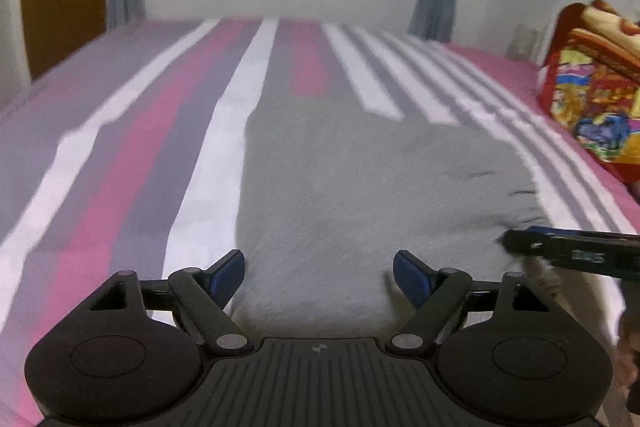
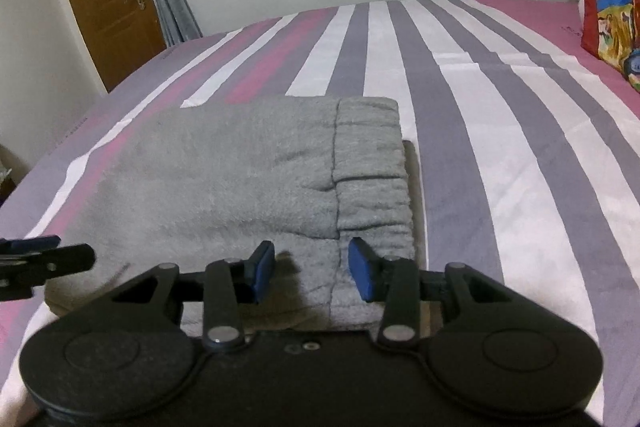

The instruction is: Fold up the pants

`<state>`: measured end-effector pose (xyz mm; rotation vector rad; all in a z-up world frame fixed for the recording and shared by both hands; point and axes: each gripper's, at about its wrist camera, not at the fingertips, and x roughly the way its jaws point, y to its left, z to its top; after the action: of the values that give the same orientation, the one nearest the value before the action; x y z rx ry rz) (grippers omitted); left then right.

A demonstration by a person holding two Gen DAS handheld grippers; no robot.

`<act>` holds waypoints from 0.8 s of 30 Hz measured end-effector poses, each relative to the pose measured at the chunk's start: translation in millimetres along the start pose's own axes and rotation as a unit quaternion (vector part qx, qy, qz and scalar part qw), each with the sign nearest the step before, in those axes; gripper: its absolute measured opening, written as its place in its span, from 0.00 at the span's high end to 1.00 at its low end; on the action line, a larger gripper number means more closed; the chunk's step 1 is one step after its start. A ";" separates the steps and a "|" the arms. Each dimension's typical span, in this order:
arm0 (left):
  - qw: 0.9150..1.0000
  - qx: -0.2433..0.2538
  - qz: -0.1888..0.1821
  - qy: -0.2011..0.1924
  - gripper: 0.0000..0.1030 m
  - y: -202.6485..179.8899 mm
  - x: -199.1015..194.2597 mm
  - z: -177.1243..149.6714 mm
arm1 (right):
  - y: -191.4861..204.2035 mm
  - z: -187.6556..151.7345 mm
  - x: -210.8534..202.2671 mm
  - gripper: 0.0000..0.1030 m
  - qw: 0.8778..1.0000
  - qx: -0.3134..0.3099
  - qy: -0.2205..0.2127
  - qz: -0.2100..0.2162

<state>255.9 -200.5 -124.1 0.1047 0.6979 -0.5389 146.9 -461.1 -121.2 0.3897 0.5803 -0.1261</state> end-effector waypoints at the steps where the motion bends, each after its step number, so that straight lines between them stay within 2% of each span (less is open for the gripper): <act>1: 1.000 0.004 -0.006 -0.004 0.21 -4.1 -5.9 2.1 | 0.0 -0.2 -0.4 0.59 1.000 0.001 0.000 0.000; 4: 1.000 0.010 -0.013 0.000 0.21 -15.0 -7.6 5.3 | 3.3 0.0 -0.1 0.59 1.000 -0.005 0.002 -0.008; 8: 0.998 0.007 0.005 0.058 0.21 -23.1 23.8 -4.6 | 11.5 -1.2 4.7 0.59 0.999 -0.024 0.006 -0.028; 14: 0.998 0.014 0.014 0.051 0.21 -27.0 27.4 -10.2 | 18.3 -4.7 8.1 0.57 0.998 -0.041 0.000 -0.039; 18: 0.998 0.018 0.015 0.062 0.21 -30.5 27.6 -4.9 | 27.5 -1.6 8.7 0.45 0.997 -0.069 0.008 -0.044; 21: 0.998 0.020 0.016 0.065 0.21 -32.1 22.5 0.9 | 37.7 3.8 5.1 0.45 0.994 -0.096 0.011 -0.054; 24: 0.999 0.013 0.012 0.043 0.21 -30.1 16.5 11.6 | 37.9 12.8 -4.8 0.46 0.994 -0.098 -0.006 -0.046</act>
<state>258.0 -236.7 -123.1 0.1621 0.7734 -0.5233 158.0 -431.2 -96.5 0.1718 0.5940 -0.1585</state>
